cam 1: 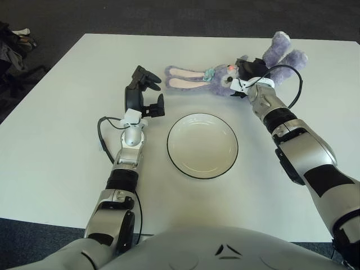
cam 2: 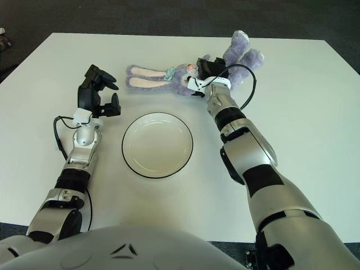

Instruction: Put the doll into the plate.

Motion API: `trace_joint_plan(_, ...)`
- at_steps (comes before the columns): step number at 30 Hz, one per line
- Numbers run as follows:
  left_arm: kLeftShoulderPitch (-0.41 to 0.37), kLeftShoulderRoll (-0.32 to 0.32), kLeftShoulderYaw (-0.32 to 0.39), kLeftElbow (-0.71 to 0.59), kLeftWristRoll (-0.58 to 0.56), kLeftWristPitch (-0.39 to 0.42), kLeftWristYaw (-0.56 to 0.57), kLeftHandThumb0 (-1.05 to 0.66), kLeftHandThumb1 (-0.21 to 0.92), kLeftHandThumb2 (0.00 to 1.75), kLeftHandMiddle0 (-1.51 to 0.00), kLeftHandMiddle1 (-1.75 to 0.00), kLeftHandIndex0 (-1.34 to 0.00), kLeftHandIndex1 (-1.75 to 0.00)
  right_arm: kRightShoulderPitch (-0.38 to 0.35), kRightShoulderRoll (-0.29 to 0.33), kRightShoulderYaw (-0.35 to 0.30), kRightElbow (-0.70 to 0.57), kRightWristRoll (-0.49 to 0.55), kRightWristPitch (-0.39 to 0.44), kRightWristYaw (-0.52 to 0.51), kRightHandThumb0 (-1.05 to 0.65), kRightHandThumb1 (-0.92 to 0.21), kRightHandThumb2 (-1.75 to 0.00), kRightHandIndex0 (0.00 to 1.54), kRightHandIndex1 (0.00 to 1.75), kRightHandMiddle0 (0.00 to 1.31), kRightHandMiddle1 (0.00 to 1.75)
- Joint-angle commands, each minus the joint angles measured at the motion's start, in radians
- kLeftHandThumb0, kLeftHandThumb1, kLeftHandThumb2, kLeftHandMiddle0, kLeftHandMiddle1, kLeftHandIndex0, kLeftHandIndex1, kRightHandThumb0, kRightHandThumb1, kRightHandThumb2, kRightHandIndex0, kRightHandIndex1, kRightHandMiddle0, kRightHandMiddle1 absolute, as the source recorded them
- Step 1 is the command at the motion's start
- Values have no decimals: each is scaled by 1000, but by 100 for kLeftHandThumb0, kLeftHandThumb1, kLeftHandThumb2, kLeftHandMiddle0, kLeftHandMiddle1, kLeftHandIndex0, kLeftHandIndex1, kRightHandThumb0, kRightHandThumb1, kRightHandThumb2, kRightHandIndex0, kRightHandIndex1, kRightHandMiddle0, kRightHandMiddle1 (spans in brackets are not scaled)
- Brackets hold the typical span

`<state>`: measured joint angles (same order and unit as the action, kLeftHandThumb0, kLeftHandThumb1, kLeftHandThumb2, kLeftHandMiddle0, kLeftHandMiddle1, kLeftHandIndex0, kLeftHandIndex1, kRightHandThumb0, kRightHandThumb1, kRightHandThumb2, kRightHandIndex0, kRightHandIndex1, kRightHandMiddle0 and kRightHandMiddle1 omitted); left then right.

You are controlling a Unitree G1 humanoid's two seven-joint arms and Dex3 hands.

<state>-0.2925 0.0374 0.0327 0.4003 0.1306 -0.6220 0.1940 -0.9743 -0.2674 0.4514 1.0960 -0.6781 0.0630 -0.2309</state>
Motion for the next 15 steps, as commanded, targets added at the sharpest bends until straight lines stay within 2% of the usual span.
trace_joint_plan(1,81,-7,-4,54,4,-3,-2,-1,31,134,-51,-175,-49,-175,69,-14,-20,-27,36,-15,26,41,-51,-102,51,166,97,175)
trace_joint_plan(5,80,-6,-5,55,7,-5,0,-1,31,134,-51,-175,-49,-175,99,-41,-43,-115,48,-19,47,41,-48,-106,52,167,97,175)
trace_joint_plan(9,80,-4,-5,59,9,-8,1,-1,30,134,-51,-175,-49,-175,137,-73,-63,-230,56,-23,71,41,-51,-101,51,165,98,175)
trace_joint_plan(15,77,-4,-5,60,7,-2,1,-1,30,134,-51,-175,-50,-175,166,-111,-84,-321,57,-62,78,42,-45,-110,54,167,98,175)
